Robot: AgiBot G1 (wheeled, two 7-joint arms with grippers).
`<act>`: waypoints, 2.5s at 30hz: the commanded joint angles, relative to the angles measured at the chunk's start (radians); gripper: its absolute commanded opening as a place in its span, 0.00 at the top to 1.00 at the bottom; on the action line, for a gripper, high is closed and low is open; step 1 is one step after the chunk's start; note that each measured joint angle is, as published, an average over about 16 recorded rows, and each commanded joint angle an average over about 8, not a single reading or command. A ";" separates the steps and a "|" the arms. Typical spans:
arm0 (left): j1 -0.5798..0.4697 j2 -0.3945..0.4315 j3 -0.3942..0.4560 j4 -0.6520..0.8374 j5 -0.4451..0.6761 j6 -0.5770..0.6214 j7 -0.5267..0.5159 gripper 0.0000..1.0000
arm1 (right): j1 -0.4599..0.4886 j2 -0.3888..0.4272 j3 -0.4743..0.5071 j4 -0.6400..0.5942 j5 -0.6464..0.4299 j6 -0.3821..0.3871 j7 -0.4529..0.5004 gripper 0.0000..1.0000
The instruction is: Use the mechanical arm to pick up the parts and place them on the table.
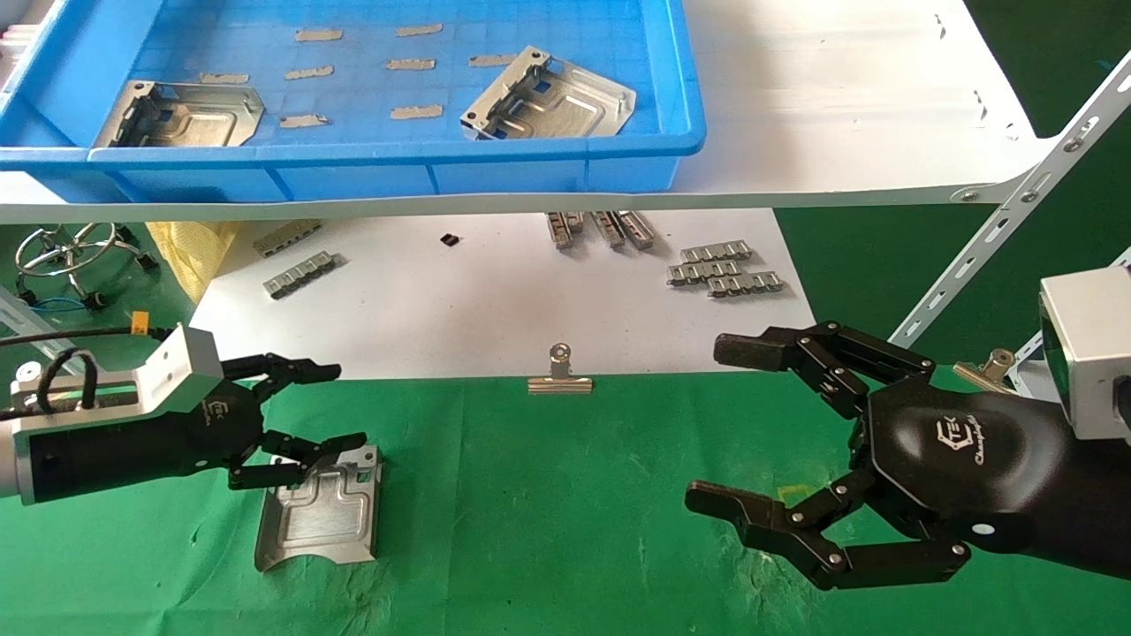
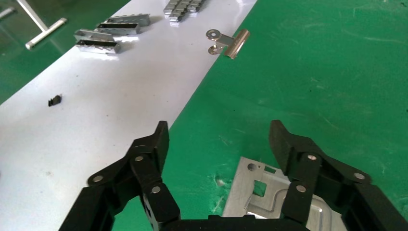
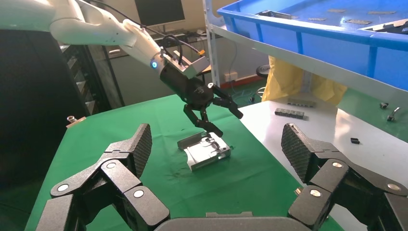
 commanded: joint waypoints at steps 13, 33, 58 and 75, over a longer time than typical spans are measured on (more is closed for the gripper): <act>0.043 -0.028 -0.035 -0.121 -0.020 -0.006 -0.052 0.00 | 0.000 0.000 0.000 0.000 0.000 0.000 0.000 0.00; 0.225 -0.126 -0.191 -0.567 -0.124 -0.027 -0.321 0.00 | 0.000 0.000 0.000 0.000 0.000 0.000 0.000 0.00; 0.453 -0.249 -0.386 -1.126 -0.254 -0.054 -0.658 0.00 | 0.000 0.000 0.000 0.000 0.000 0.000 0.000 0.00; 0.560 -0.306 -0.478 -1.390 -0.317 -0.065 -0.806 0.00 | 0.000 0.000 0.000 0.000 0.000 0.000 0.000 0.00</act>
